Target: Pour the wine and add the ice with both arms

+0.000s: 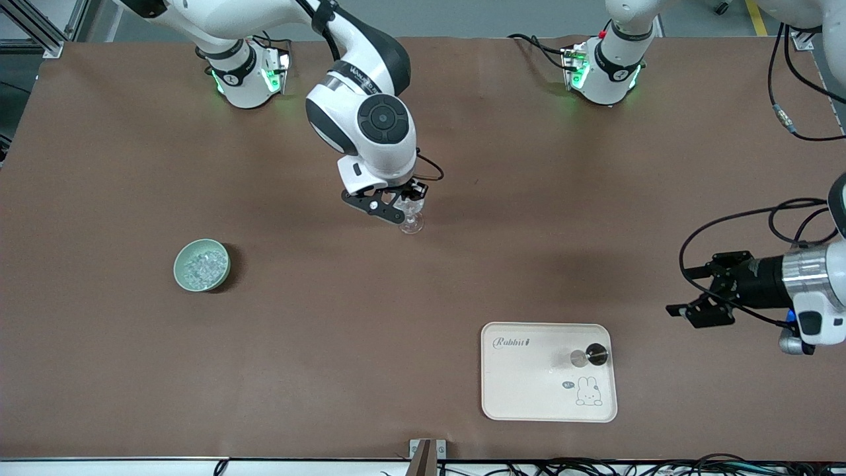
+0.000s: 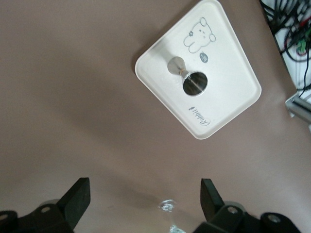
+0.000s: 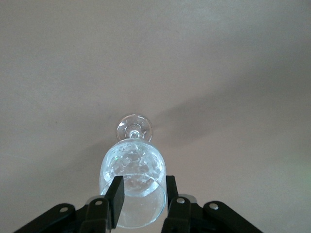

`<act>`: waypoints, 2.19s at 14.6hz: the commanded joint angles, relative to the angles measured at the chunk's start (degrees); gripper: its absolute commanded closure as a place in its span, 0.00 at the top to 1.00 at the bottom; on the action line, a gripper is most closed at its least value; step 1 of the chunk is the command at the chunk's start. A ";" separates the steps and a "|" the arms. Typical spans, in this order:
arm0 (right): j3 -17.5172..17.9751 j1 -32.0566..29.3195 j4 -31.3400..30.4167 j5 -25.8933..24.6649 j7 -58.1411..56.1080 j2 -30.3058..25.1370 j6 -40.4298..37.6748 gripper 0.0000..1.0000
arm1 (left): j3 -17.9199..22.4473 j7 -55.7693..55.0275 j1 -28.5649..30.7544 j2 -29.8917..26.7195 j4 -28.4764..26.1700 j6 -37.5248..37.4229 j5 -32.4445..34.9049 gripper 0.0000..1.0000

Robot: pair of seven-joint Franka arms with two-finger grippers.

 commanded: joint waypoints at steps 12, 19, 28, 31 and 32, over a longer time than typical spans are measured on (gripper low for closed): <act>-4.30 -14.26 9.49 -1.59 -17.89 -16.86 -16.26 1.00 | 0.94 48.13 0.00 -22.55 -1.85 -7.82 16.47 1.00; -30.49 -14.18 9.14 4.64 -53.31 -24.95 -20.56 1.00 | 34.70 47.80 -25.74 -35.21 -10.97 -11.42 1.61 1.00; -37.91 -21.63 4.22 9.93 -70.67 -29.27 -22.42 1.00 | 40.79 46.92 -29.37 -43.32 -22.51 -8.61 -0.24 1.00; -35.44 -22.27 4.39 9.40 -70.59 -29.18 -22.16 1.00 | 39.12 46.74 -29.28 -43.40 -23.47 -6.59 -0.50 1.00; -35.88 -21.39 4.39 9.23 -70.59 -29.18 -22.07 1.00 | 39.03 46.74 -29.28 -43.58 -24.08 -6.50 -0.59 1.00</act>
